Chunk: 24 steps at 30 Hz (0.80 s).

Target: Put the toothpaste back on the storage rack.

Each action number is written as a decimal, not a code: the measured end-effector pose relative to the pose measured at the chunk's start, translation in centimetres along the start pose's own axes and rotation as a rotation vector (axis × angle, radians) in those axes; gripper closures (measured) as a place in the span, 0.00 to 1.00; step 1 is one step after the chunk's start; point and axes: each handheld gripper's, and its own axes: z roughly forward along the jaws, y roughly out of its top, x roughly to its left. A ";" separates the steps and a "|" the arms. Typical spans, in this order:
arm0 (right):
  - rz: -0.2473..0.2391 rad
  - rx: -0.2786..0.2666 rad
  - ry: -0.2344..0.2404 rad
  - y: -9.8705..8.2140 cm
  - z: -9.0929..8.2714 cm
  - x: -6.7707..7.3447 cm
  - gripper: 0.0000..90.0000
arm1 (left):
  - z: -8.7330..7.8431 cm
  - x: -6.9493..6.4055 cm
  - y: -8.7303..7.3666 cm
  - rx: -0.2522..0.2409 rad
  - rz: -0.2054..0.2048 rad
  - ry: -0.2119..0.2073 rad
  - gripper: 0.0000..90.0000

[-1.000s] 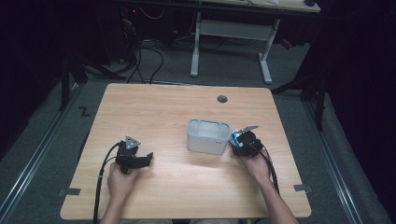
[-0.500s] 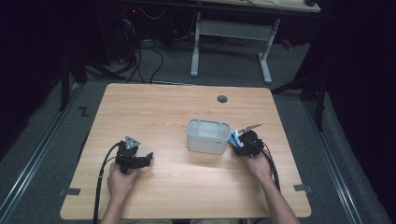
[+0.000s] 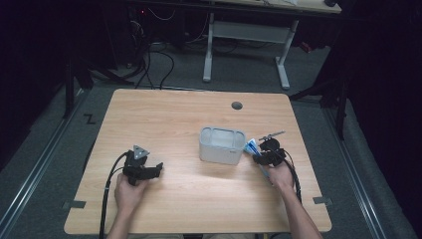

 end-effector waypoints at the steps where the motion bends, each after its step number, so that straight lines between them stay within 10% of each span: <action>1: -0.006 0.002 -0.006 0.0 -0.1 0.1 0.74 | 0.0 0.0 0.0 0.000 0.000 0.000 0.23; 24: 0.006 -0.084 0.071 -0.9 -4.2 -0.8 0.78 | 0.0 0.0 0.0 0.000 0.000 0.000 0.23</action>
